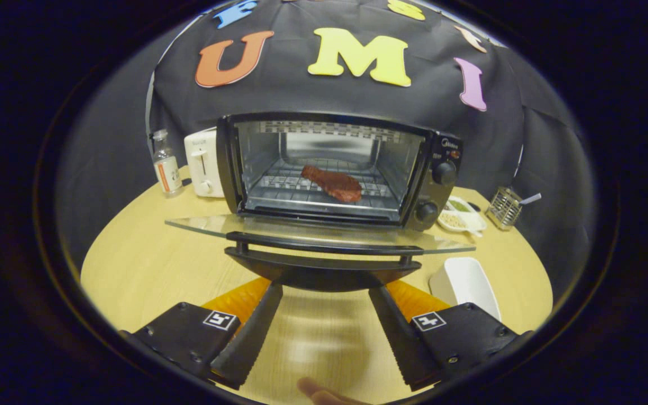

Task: Open the toaster oven, put the food inside, and close the toaster oven door.

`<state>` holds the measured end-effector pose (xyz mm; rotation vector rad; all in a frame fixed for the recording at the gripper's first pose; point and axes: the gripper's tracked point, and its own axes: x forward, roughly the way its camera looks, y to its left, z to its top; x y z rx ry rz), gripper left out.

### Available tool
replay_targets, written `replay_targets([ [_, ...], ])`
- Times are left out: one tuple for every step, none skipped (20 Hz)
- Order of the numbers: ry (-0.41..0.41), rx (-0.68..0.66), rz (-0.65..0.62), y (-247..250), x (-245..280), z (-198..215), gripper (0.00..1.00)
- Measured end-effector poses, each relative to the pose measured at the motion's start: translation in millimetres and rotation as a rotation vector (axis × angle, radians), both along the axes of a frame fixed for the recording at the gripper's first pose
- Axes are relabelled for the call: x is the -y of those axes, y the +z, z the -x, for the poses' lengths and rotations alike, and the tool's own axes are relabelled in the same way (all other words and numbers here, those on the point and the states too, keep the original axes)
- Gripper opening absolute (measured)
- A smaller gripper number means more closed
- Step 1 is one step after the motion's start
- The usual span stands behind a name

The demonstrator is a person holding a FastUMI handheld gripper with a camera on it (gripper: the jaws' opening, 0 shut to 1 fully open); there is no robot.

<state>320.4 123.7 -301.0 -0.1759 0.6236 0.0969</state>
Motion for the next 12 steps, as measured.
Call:
replay_targets([
  [0.001,0.016,0.004,7,0,-5,0.99],
  [0.000,0.027,0.005,13,-1,-9,0.98],
  [-0.007,0.032,0.005,18,-1,-15,0.98],
  [-0.017,0.030,0.003,22,0,-19,0.99],
  [-0.020,0.030,-0.005,28,0,-25,0.99],
  [-0.028,0.036,-0.020,35,-1,-33,0.99],
  [-0.046,0.034,-0.040,41,1,-39,1.00],
  [-0.047,0.025,-0.074,45,-3,-46,1.00],
  [-0.051,0.014,-0.100,50,-4,-53,1.00],
  [-0.069,0.011,-0.116,58,0,-54,1.00],
  [-0.075,0.020,-0.130,68,1,-58,1.00],
  [-0.067,0.049,-0.139,85,1,-60,1.00],
])
